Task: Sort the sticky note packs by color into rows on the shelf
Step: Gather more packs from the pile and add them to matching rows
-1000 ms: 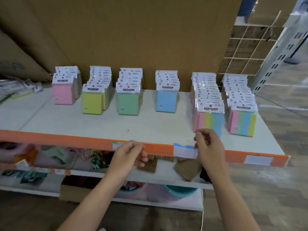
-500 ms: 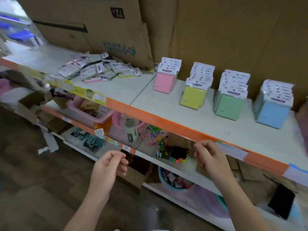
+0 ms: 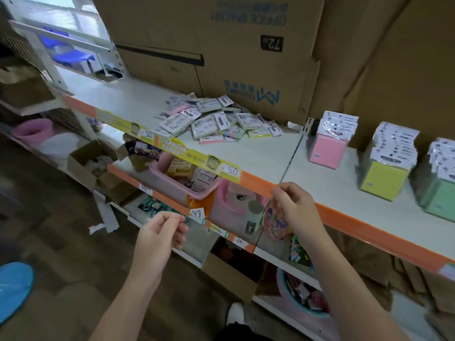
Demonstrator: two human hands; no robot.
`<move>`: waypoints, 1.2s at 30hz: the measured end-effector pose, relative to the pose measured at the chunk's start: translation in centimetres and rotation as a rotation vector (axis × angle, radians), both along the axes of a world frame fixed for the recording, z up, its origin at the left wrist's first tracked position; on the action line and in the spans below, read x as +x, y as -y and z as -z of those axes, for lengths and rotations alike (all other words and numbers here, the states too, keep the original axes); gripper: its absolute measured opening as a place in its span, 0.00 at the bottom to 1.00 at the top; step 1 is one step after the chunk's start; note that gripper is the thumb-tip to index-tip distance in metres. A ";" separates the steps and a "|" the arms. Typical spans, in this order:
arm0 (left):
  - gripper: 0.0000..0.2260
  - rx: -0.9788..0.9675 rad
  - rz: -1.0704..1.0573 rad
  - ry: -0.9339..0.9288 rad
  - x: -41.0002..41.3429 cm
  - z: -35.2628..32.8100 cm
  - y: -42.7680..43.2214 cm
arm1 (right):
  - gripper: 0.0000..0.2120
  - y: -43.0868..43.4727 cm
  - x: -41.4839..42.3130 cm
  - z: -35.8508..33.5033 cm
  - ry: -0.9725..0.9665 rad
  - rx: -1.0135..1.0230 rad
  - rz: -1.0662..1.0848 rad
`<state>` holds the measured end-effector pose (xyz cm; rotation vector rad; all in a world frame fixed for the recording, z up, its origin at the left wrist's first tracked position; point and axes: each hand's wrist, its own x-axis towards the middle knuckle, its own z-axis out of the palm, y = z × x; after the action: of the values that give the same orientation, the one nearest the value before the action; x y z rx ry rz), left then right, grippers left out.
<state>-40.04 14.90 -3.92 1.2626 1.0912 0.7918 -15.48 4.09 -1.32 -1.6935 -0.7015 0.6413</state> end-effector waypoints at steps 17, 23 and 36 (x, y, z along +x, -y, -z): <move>0.03 0.647 0.359 -0.450 14.5 -2.4 -23.2 | 0.10 -23.7 9.0 4.0 -0.176 -0.143 0.184; 0.28 0.850 0.647 -0.746 19.1 -1.4 -28.9 | 0.17 -27.2 9.6 4.1 -0.086 -0.229 0.327; 0.31 0.799 0.826 -0.668 22.1 -1.2 -32.1 | 0.12 -25.0 6.3 3.0 -0.197 -0.300 0.351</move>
<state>-17.94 47.05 -2.69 2.5477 0.6028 0.1183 -9.21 29.06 -4.35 -1.9357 -0.1640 0.6730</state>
